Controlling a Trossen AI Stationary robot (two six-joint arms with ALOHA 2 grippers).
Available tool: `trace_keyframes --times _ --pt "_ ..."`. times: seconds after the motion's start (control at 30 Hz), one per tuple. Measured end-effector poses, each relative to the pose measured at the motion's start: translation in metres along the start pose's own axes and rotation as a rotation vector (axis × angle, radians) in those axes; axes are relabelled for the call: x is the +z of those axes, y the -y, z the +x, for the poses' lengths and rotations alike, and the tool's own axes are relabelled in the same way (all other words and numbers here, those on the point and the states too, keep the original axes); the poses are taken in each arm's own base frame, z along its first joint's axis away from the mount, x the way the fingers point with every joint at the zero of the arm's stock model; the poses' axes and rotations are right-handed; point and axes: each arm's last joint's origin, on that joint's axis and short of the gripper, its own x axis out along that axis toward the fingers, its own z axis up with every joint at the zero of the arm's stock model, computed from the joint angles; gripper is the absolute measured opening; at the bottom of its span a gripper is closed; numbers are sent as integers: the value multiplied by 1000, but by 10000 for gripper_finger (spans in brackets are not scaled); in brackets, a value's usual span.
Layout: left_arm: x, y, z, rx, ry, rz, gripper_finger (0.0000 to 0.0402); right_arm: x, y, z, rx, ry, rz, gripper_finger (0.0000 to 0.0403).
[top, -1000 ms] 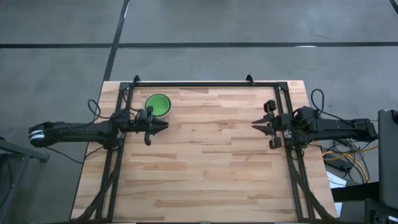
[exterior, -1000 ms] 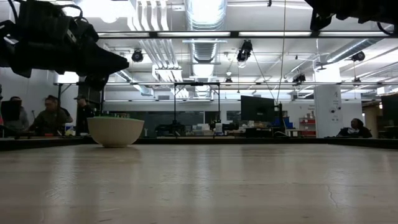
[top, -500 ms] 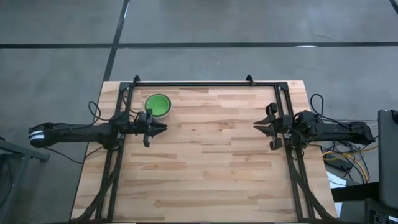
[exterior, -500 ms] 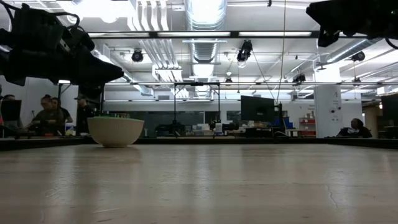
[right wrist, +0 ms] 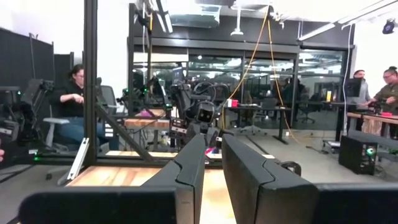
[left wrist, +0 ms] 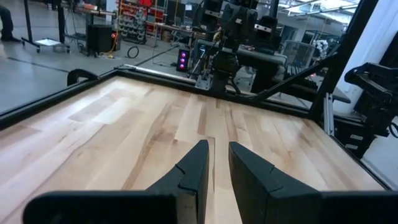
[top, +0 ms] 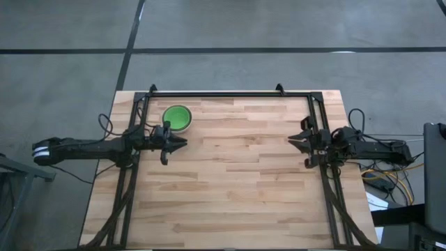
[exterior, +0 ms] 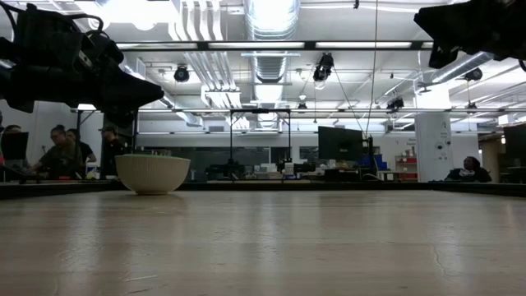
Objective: Nest bowls inside each other
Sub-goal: Return to Home Position
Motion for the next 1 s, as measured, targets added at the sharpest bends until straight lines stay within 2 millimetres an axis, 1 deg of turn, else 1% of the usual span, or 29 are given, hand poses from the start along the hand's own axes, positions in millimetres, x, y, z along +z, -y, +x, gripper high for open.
trace_keyframes --times 0.2,0.47,0.73,1.0 --pt "0 0 0 0 1 7 67 -3 0 -4 0 8 27 52" --pt "2 1 -1 -3 16 22 67 -10 0 -7 -3 -56 100 52" --pt "5 2 -3 -8 46 42 67 -6 0 -11 -14 -9 56 52" --pt "5 2 -5 -7 44 45 67 -10 0 -11 -20 -54 88 52"
